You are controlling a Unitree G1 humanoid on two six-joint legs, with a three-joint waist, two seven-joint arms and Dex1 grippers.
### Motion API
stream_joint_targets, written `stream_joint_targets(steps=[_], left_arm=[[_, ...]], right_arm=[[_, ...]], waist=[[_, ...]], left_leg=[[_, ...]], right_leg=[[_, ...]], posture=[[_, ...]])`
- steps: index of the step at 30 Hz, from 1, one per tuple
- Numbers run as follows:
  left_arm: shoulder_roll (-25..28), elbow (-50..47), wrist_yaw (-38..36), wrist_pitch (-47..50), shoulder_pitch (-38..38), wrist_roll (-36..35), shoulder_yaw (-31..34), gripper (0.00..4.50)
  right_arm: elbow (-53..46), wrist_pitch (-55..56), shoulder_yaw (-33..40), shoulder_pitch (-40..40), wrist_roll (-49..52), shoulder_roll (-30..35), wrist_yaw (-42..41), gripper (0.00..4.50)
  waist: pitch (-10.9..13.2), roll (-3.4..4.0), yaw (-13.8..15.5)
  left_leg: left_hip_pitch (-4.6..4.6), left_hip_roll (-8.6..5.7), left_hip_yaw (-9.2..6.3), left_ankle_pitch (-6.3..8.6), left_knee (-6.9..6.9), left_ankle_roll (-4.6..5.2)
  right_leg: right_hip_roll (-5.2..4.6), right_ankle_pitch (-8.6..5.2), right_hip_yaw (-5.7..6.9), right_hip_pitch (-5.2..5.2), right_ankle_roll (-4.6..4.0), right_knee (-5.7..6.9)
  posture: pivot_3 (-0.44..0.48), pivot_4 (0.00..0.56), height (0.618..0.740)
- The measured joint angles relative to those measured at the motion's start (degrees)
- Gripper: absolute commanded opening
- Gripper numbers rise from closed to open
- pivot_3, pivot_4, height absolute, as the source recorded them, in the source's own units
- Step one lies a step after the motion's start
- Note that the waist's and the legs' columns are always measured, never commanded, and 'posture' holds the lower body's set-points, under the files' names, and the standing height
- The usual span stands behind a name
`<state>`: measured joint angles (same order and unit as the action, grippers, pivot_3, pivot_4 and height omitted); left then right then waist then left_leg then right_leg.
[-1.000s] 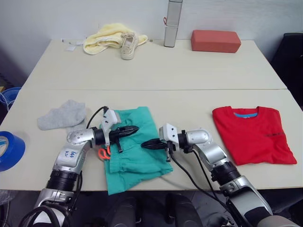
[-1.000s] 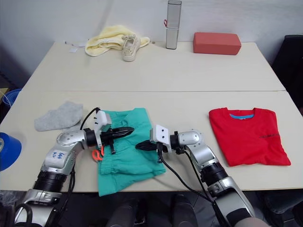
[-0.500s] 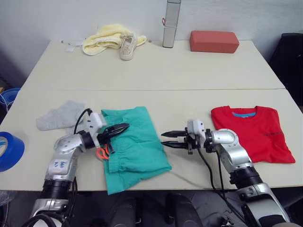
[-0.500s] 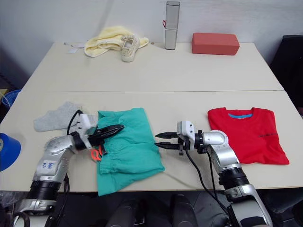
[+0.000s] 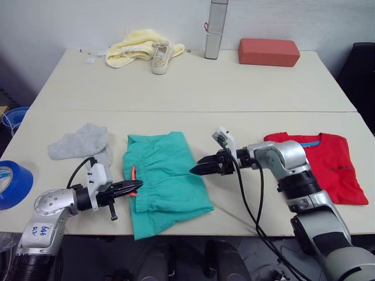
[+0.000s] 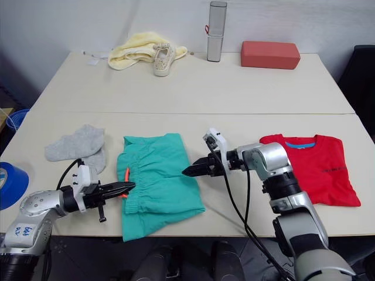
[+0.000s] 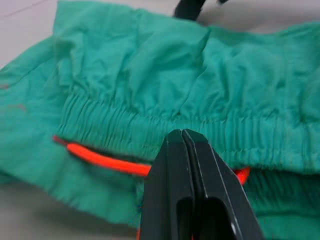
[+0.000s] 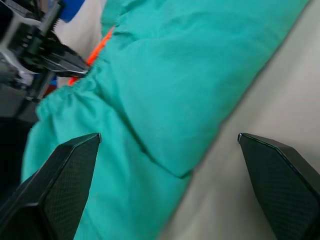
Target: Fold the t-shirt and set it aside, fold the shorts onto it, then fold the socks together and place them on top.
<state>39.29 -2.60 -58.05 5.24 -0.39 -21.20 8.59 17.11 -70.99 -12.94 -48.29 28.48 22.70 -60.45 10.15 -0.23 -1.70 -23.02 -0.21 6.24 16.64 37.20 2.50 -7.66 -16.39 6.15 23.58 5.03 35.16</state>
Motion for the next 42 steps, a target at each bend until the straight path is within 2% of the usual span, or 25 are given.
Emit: stream_joint_targets(steps=[4, 11, 17, 19, 21, 22, 23, 28, 36, 38, 42], left_arm=[[-1.2, 2.15, 1.55, -1.21, -1.45, 1.74, -0.73, 0.0], [-1.26, 3.77, 1.58, -2.27, -2.88, 3.44, -1.8, 0.0], [-1.13, 3.6, 1.63, -2.27, -2.46, 3.47, -1.84, 0.0], [-1.02, 3.47, 1.73, -2.24, -2.2, 3.43, -1.7, 0.0], [-0.96, 3.06, 1.92, -2.2, -1.68, 3.29, -1.51, 0.0], [-0.95, 2.79, 1.98, -2.18, -1.31, 3.23, -1.26, 0.0], [-0.92, 2.57, 2.02, -2.14, -1.01, 3.17, -1.0, 0.0], [-0.35, 1.67, 1.96, -2.04, 0.36, 2.49, 0.0, 0.0], [-1.15, 1.46, 0.31, -1.83, 0.11, -1.94, 1.67, 0.0], [-1.09, 1.63, -0.37, -2.02, -0.83, -1.95, 1.57, 0.0], [-0.96, 3.81, -1.56, -2.7, -1.77, -1.1, 0.98, 0.0]], right_arm=[[1.44, -4.6, -0.31, -1.66, 0.8, -2.79, 0.75, 4.48], [4.68, -10.42, 0.19, -3.21, 1.46, -12.34, 4.97, 4.48], [12.49, -11.71, 5.25, -4.09, 2.59, -19.48, 8.4, 4.48], [14.27, -11.57, 7.26, -4.31, 2.61, -21.31, 10.01, 4.1], [16.76, -11.24, 9.95, -4.39, 2.57, -22.76, 12.3, 3.52], [17.52, -11.41, 11.44, -4.37, 2.65, -22.96, 13.14, 3.16], [17.91, -11.67, 12.7, -4.31, 3.09, -22.76, 13.8, 3.05], [17.45, -12.9, 17.73, -3.27, 4.66, -21.38, 16.29, 3.04], [11.37, -17.76, 28.8, -1.16, 8.04, -18.18, 21.46, 3.04], [8.39, -18.75, 28.88, 0.98, 8.66, -17.62, 22.03, 3.04], [2.71, -18.29, 24.5, 4.81, 8.98, -16.6, 22.35, 3.04]], waist=[[-0.08, -0.01, -0.19], [-0.34, -0.03, -1.31], [-0.36, -0.03, -1.73], [-0.36, -0.03, -1.8], [-0.34, -0.01, -1.8], [-0.34, 0.0, -1.79], [-0.33, 0.01, -1.77], [-0.31, 0.04, -1.58], [-0.27, 0.08, -1.4], [-0.27, 0.08, -1.45], [-0.24, 0.13, -1.72]], left_leg=[[0.02, 0.0, 0.03, 0.0, -0.05, -0.01], [0.34, 0.03, 0.15, 0.02, -0.17, -0.09], [0.55, 0.06, 0.33, 0.08, -0.28, -0.15], [0.61, 0.09, 0.42, 0.09, -0.3, -0.17], [0.61, 0.11, 0.46, 0.1, -0.31, -0.2], [0.6, 0.11, 0.46, 0.1, -0.31, -0.2], [0.59, 0.11, 0.47, 0.1, -0.31, -0.2], [0.52, 0.1, 0.48, 0.12, -0.31, -0.17], [0.03, 0.09, 0.45, 0.13, -0.23, -0.12], [-0.02, 0.09, 0.45, 0.13, -0.25, -0.11], [-0.05, 0.09, 0.5, 0.08, -0.23, 0.06]], right_leg=[[0.02, 0.0, 0.03, 0.0, 0.0, -0.01], [0.03, -0.01, 0.07, -0.11, -0.01, 0.28], [0.03, -0.02, 0.06, -0.15, -0.04, 0.42], [0.03, -0.05, 0.05, -0.14, -0.09, 0.41], [0.03, -0.08, 0.05, -0.11, -0.14, 0.42], [0.03, -0.08, 0.04, -0.09, -0.14, 0.42], [0.03, -0.08, 0.03, -0.08, -0.14, 0.41], [0.01, -0.08, 0.0, -0.04, -0.14, 0.36], [-0.03, -0.08, 0.06, 0.33, -0.14, 0.36], [-0.01, -0.08, 0.08, 0.34, -0.14, 0.34], [0.0, -0.07, 0.06, 0.36, -0.12, 0.32]], posture=[[0.0, 0.15, 0.74], [0.0, 0.15, 0.74], [0.0, 0.15, 0.74], [0.0, 0.15, 0.74], [0.0, 0.15, 0.74], [0.0, 0.15, 0.74], [0.0, 0.15, 0.74], [0.0, 0.15, 0.74], [0.0, 0.15, 0.74], [0.0, 0.15, 0.74], [0.0, 0.15, 0.74]])
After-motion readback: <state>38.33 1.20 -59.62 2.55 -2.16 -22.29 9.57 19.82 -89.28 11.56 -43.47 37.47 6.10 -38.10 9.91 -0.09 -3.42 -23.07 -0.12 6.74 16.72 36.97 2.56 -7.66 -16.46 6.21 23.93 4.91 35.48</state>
